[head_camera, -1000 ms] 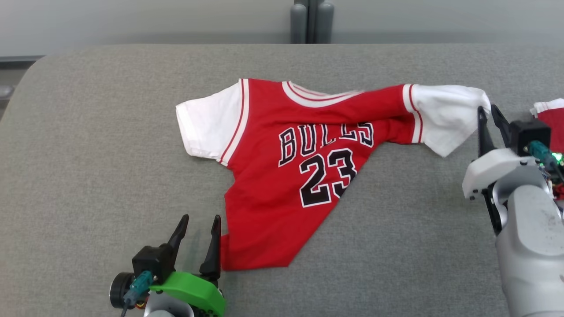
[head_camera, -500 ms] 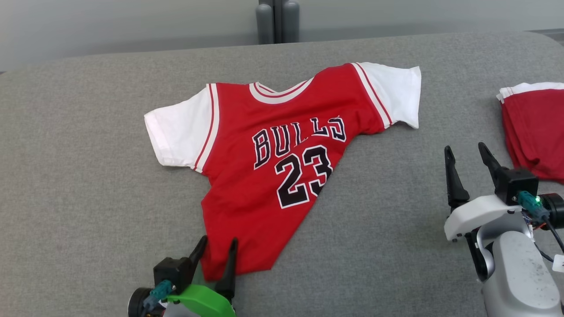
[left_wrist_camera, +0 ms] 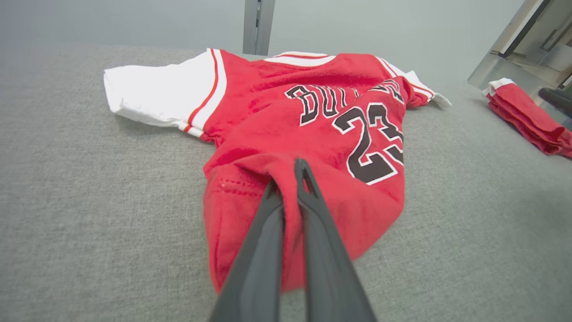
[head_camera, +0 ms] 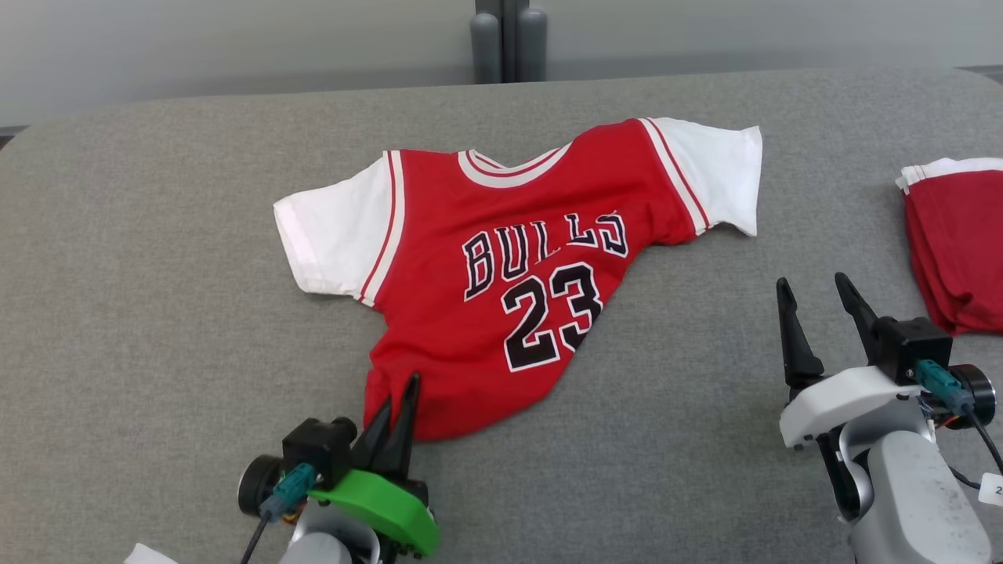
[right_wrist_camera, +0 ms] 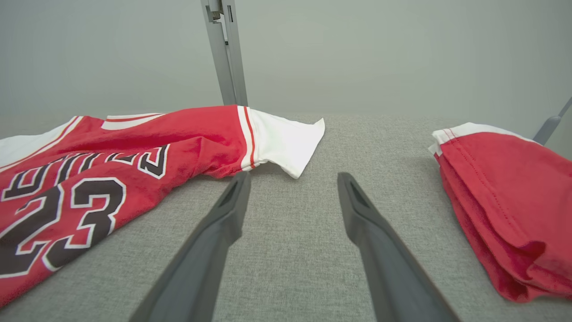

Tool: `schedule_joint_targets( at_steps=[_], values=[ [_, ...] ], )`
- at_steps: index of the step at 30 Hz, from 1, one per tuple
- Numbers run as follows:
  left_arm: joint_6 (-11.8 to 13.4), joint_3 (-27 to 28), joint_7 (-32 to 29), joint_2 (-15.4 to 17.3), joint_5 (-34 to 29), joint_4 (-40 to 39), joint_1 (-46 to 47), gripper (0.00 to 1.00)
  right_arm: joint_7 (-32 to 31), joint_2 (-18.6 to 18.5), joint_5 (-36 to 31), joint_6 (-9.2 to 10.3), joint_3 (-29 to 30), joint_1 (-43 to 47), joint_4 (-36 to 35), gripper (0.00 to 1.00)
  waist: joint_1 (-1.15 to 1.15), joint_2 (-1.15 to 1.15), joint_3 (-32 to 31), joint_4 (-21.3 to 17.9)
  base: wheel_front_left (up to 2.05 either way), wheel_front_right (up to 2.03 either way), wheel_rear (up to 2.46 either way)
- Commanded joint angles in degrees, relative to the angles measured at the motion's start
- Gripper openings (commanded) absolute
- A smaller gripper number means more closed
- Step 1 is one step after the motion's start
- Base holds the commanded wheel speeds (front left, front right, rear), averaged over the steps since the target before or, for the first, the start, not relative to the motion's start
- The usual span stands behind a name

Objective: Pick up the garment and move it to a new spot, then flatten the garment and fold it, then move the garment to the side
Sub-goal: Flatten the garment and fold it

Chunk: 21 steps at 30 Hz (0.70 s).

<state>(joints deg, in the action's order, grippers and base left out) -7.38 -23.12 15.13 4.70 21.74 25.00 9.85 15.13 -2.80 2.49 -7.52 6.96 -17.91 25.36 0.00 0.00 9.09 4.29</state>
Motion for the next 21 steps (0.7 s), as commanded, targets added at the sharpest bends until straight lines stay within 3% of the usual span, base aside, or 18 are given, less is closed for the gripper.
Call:
schedule_joint_targets(
  at_steps=[1, 7, 13, 17, 21],
  values=[
    [-0.1, -0.1, 0.0, 0.6, -0.6, -2.9, 1.0, 0.0, 0.0, -0.2, 0.6, 0.07, 0.2, 1.3, 0.0, 1.0, 0.0, 0.0, -0.7, 0.8, 0.0, 0.0, 0.0],
    [-0.1, 2.3, 0.0, 1.3, -2.8, -17.5, 2.6, 0.0, 0.0, -0.2, 1.8, 0.07, 0.0, 2.2, 0.4, 1.0, 0.0, 0.0, -2.3, 2.0, 0.0, 0.0, 0.0],
    [-0.1, 4.6, 0.0, 4.3, -4.2, -26.8, 6.5, 0.0, 0.0, -0.2, 2.7, 0.07, -0.8, 1.8, 0.2, 1.0, 0.0, 0.0, -2.2, 1.6, 0.0, 0.0, 0.0],
    [-0.1, 4.5, 0.0, 7.0, -4.2, -27.6, 8.6, 0.0, 0.0, -0.2, 3.0, 0.07, -1.1, 1.0, -0.4, 1.0, 0.0, 0.0, -0.8, 0.9, 0.0, 0.0, 0.0],
    [-0.2, 6.1, 0.0, 9.3, -3.9, -21.6, 10.5, 0.0, 0.0, -0.2, 3.2, 0.07, -1.9, 0.2, -0.6, 1.0, 0.0, 0.0, 1.3, -0.1, 0.0, 0.0, 0.0]
  ],
)
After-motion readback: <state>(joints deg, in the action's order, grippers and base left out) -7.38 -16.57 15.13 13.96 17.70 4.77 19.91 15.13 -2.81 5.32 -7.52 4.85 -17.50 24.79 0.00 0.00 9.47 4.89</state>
